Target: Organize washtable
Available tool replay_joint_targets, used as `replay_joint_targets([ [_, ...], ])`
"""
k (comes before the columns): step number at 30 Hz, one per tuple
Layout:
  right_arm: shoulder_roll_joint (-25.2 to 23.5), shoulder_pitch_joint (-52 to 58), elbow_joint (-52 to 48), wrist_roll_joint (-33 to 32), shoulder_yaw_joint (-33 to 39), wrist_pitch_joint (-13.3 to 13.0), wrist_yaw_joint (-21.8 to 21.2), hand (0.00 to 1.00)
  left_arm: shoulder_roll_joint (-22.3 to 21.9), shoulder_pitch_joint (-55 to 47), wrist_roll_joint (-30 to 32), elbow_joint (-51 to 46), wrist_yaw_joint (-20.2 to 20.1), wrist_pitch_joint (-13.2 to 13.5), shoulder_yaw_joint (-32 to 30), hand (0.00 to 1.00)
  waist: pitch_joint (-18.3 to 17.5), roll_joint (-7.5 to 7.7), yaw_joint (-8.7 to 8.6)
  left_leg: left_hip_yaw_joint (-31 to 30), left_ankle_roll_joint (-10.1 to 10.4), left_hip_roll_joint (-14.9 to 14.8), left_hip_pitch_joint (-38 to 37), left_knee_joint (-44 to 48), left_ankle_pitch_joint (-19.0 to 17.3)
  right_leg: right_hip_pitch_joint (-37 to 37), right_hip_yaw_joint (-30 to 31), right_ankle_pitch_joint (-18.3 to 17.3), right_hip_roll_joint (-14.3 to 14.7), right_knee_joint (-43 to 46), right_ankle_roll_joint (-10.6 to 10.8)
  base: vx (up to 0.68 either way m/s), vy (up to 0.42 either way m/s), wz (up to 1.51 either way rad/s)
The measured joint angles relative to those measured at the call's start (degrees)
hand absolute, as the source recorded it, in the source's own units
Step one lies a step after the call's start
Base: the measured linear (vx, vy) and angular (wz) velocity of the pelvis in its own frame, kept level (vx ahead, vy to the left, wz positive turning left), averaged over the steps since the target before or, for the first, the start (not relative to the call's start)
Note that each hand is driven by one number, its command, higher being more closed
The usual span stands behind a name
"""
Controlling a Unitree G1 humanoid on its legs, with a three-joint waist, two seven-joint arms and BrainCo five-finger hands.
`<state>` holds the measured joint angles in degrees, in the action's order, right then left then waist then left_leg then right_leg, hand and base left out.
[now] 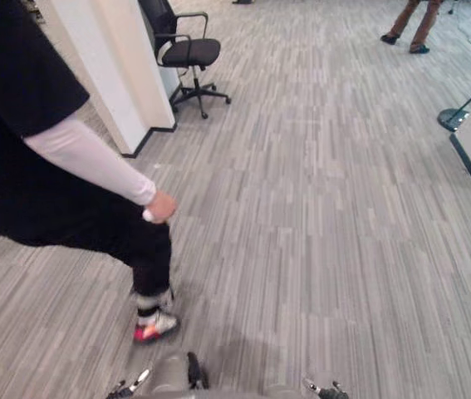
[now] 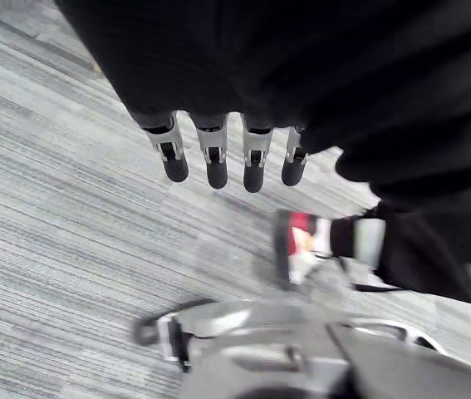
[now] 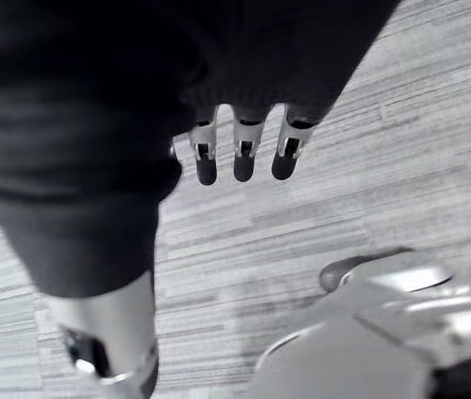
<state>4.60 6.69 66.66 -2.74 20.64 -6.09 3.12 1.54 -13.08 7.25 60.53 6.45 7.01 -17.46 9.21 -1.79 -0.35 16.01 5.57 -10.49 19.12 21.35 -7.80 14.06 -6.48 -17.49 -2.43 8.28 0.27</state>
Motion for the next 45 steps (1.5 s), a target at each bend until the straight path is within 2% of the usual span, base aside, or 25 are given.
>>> replay_joint_targets([
  [1, 0.16, 0.50, 0.08, -0.02, -0.16, 0.03, -0.07, 0.00, -0.08, -0.39, -0.05, -0.03, 0.03, -0.08, 0.43, 0.00, -0.29, -0.02, 0.23, -0.72, -0.24, 0.93, 0.64, -2.12, 2.75, 1.16, -0.24, -1.16, -0.64, -0.18, 0.75, 0.66, 0.312, 0.06],
  [2, 0.18, 1.46, 0.27, -0.16, -0.58, 0.03, -0.13, 0.00, 0.36, -1.10, -0.18, 0.26, 0.01, -0.25, 1.05, 0.00, -1.16, 0.73, 0.83, -1.49, -2.40, 2.70, 0.33, -1.03, 6.50, 2.32, 0.35, -2.14, -1.66, 0.65, 1.69, 0.75, 0.324, 0.07],
  [3, 0.40, 1.95, 1.46, -0.78, -0.18, -0.15, -0.51, 0.00, 0.40, -1.20, -0.19, 1.06, 0.00, -0.40, 1.54, 0.00, -2.30, 0.98, 1.12, -2.09, -5.64, 4.70, 0.69, 1.79, 5.79, -1.56, 0.43, -1.73, -3.73, 11.71, 2.24, 1.05, 0.487, 0.24],
  [4, -0.23, 1.75, 1.63, -1.21, 0.71, -0.14, -0.70, 0.00, 1.10, -0.85, -0.21, 1.88, 0.04, -0.34, 1.54, 0.00, -1.80, 2.00, 0.89, -2.92, -8.06, 6.69, -0.43, 4.00, 2.16, -8.42, 1.28, 1.32, -6.30, 29.02, 3.96, 0.75, 0.358, 0.34],
  [5, -0.68, 1.65, 1.78, -1.28, 1.10, -0.06, -0.78, 0.00, 1.59, -0.59, -0.24, 1.93, 0.04, -0.34, 1.52, 0.00, -1.57, 2.42, 0.85, -2.84, -8.45, 7.54, -1.33, 4.17, 1.44, -10.13, 2.14, 3.12, -7.20, 33.93, 3.76, 0.69, 0.281, 0.54],
  [6, -2.31, 1.42, 1.72, -1.86, 1.78, -0.11, -0.75, 0.00, 3.39, -0.38, -0.37, 2.25, 0.22, -0.72, 2.13, 0.00, -0.04, 5.32, -0.37, -2.84, -9.36, 10.06, -5.58, 3.31, -0.85, -15.17, 4.44, 11.31, -9.58, 48.00, 4.60, 0.53, 0.091, 0.51],
  [7, -2.63, 1.19, 1.92, -1.95, 1.33, -0.03, -0.85, 0.00, 4.11, -0.44, -0.39, 2.28, 0.41, -1.37, 3.93, 0.00, 0.74, 5.36, -0.66, -3.77, -9.74, 11.24, -10.74, 1.57, -2.83, -18.59, 5.51, 8.72, -9.23, 54.04, 4.65, 0.67, 0.116, 0.47],
  [8, -2.51, 1.25, 1.75, -1.93, 1.27, -0.03, -0.90, 0.00, 4.12, -0.44, -0.39, 2.28, 0.38, -1.52, 4.65, 0.00, 0.68, 5.23, -0.63, -3.97, -9.60, 11.26, -13.68, 0.12, -3.14, -19.68, 5.01, 6.56, -8.95, 53.57, 3.96, 0.67, 0.115, 0.25],
  [10, -1.73, 1.78, 1.03, -1.92, 0.63, -0.17, -0.89, 0.00, 3.72, -0.34, -0.35, 2.26, 0.18, -1.47, 6.31, 0.00, 0.05, 2.81, -1.20, -5.92, -9.50, 10.34, -21.70, -5.56, -4.04, -23.60, 1.36, 1.37, -6.13, 43.66, 1.98, 0.70, 0.095, 0.35],
  [12, -1.10, 1.79, -0.68, -1.98, 0.25, -0.17, -0.81, 0.00, 3.23, 1.15, 0.21, 2.26, 0.11, -1.34, 6.73, 0.00, -0.39, 1.15, -2.23, -8.02, -8.60, 8.77, -25.32, -8.58, -5.13, -28.34, -1.52, 1.59, -4.28, 30.46, 1.96, 0.62, 0.016, 0.58],
  [14, -1.44, 2.54, -1.37, -2.43, -0.17, -0.06, -0.63, 0.00, 3.32, 2.48, 0.20, 1.84, 0.12, -1.05, 6.37, 0.00, -0.40, 1.29, -2.05, -8.87, -5.95, 8.15, -29.08, -9.78, -7.88, -31.07, -3.10, 9.71, -4.16, 10.46, 1.90, 0.71, -0.088, 0.53],
  [15, -1.78, 3.27, -1.35, -2.42, -0.59, 0.10, -0.53, 0.00, 3.35, 2.02, 0.15, 1.56, 0.12, -0.97, 5.33, 0.00, -0.91, 2.15, -1.79, -9.00, -4.67, 8.28, -30.77, -9.21, -9.46, -31.30, -2.85, 13.46, -4.22, 7.04, 1.10, 0.67, -0.166, 0.62],
  [16, -2.55, 4.19, -2.10, -2.43, -1.46, 0.29, -0.35, 0.00, 3.22, 0.66, 0.17, 0.55, 0.12, -1.10, 2.99, 0.00, -1.84, 3.63, -2.31, -9.65, -2.77, 8.42, -31.71, -5.25, -11.00, -30.66, -2.43, 21.19, -5.06, 9.30, -0.62, 0.70, -0.232, 0.52],
  [17, -2.75, 4.87, -2.54, -2.40, -1.21, 0.32, -0.18, 0.00, 2.72, 0.63, 0.18, 0.51, 0.15, -1.10, 1.86, 0.00, -2.07, 3.85, -2.19, -9.80, -2.41, 8.11, -31.26, -1.02, -11.17, -30.30, -2.84, 20.66, -5.20, 11.92, -0.05, 0.69, -0.241, 0.40],
  [18, -1.65, 5.10, -3.40, -2.25, -1.63, 0.35, -0.12, 0.00, 0.92, 0.36, 0.21, -0.43, 0.32, -1.05, -0.35, 0.00, -2.84, 2.42, -1.81, -9.17, 0.92, 5.28, -26.44, 12.08, -9.25, -29.65, -4.18, 17.72, -4.11, 14.33, -0.71, 0.55, -0.188, 0.05],
  [19, -1.19, 5.13, -4.11, -2.24, -2.09, 0.37, -0.04, 0.00, -0.13, 0.13, 0.21, -0.88, 0.37, -1.01, -1.48, 0.00, -2.93, 1.48, -1.63, -9.10, 2.73, 3.40, -23.08, 19.68, -6.91, -28.89, -4.24, 16.27, -3.34, 14.69, -0.88, 0.70, -0.139, -0.38],
  [20, 0.32, 4.80, -5.52, -2.20, -2.93, 0.32, -0.05, 0.00, -2.13, -0.58, 0.19, -1.39, 1.11, -1.09, -3.15, 0.00, -2.42, -1.56, -0.82, -9.04, 2.25, -2.13, -16.01, 35.37, -2.73, -26.30, -3.51, 13.36, 0.25, 14.28, -2.54, 0.54, -0.063, -0.48],
  [22, 0.22, 4.04, -4.60, -2.00, -1.09, 0.19, 0.11, 0.00, -2.45, -0.30, 0.17, -0.76, 1.35, -1.13, -2.64, 0.00, -2.22, -2.17, -0.61, -7.29, 0.85, -5.19, -12.97, 39.68, -3.77, -21.89, -3.59, 13.02, 1.74, 12.15, -2.66, 0.50, -0.048, -0.38],
  [24, -0.67, 3.59, -2.98, -2.25, -0.85, 0.30, 0.41, 0.00, -0.67, -0.30, 0.26, -0.49, 1.44, -0.24, 0.39, 0.00, -2.24, 0.10, -0.59, -2.17, -0.55, -5.23, -13.10, 25.55, -4.73, -15.00, -2.31, 13.34, 1.07, 5.45, -2.03, 0.39, -0.005, -0.20],
  [25, -0.70, 3.39, -2.67, -2.26, -0.84, 0.28, 0.41, 0.00, -0.27, -0.28, 0.23, -0.59, 1.46, -0.07, 1.30, 0.00, -2.36, 0.31, -0.62, -1.72, -0.48, -4.82, -13.48, 19.22, -4.69, -14.25, -1.96, 13.36, 0.94, 4.42, -1.80, 0.30, 0.048, -0.37],
  [27, -0.21, 2.34, -1.70, -2.28, -0.98, 0.24, 0.45, 0.00, 0.03, 0.06, 0.20, -0.31, 1.81, -0.09, 3.06, 0.00, -2.54, -0.18, -0.63, -4.34, 1.28, -2.45, -14.96, -3.49, -1.56, -14.40, -0.87, 12.40, 0.94, 3.82, -0.41, 0.30, 0.144, -0.37],
  [29, 0.10, 2.51, -1.20, -2.31, -0.85, 0.37, 0.61, 0.00, 0.30, 0.61, 0.11, 0.79, 2.43, -0.20, 4.30, 0.00, -2.59, -0.69, -0.65, -6.47, 0.72, -1.07, -15.70, -7.60, 5.09, -14.40, 0.14, 10.88, 0.72, 4.88, 1.33, 0.28, 0.210, -0.19],
  [30, 0.10, 2.67, -0.43, -2.27, -0.87, 0.43, 0.59, 0.00, 1.25, 0.70, 0.10, 0.96, 2.42, -0.30, 4.76, 0.00, -3.10, 0.32, -0.73, -6.51, 0.53, 0.27, -16.34, -8.66, 5.05, -14.28, 0.41, 10.15, -0.86, 5.04, 2.43, 0.18, 0.140, -0.07],
  [31, -0.85, 2.45, 2.17, -1.21, -1.49, 1.32, 0.46, 0.00, 4.83, 0.63, 0.04, 4.92, 2.29, -0.29, 10.55, 0.00, -5.47, 3.67, -0.50, -5.14, -2.63, 8.66, -24.86, -25.36, 10.64, -11.31, -0.08, 11.44, -6.59, -0.60, 6.34, 0.11, 0.091, -0.02],
  [45, -1.20, 2.48, 2.18, -1.23, -0.10, 0.94, 0.54, 0.00, 4.78, 0.62, -2.14, 5.46, 2.31, 0.53, 9.49, 0.00, -5.70, 3.75, -0.56, -5.50, -3.03, 8.89, -22.56, -27.17, 11.35, -12.27, -0.93, 12.69, -6.48, -3.99, 6.77, 0.00, 0.001, 0.02],
])
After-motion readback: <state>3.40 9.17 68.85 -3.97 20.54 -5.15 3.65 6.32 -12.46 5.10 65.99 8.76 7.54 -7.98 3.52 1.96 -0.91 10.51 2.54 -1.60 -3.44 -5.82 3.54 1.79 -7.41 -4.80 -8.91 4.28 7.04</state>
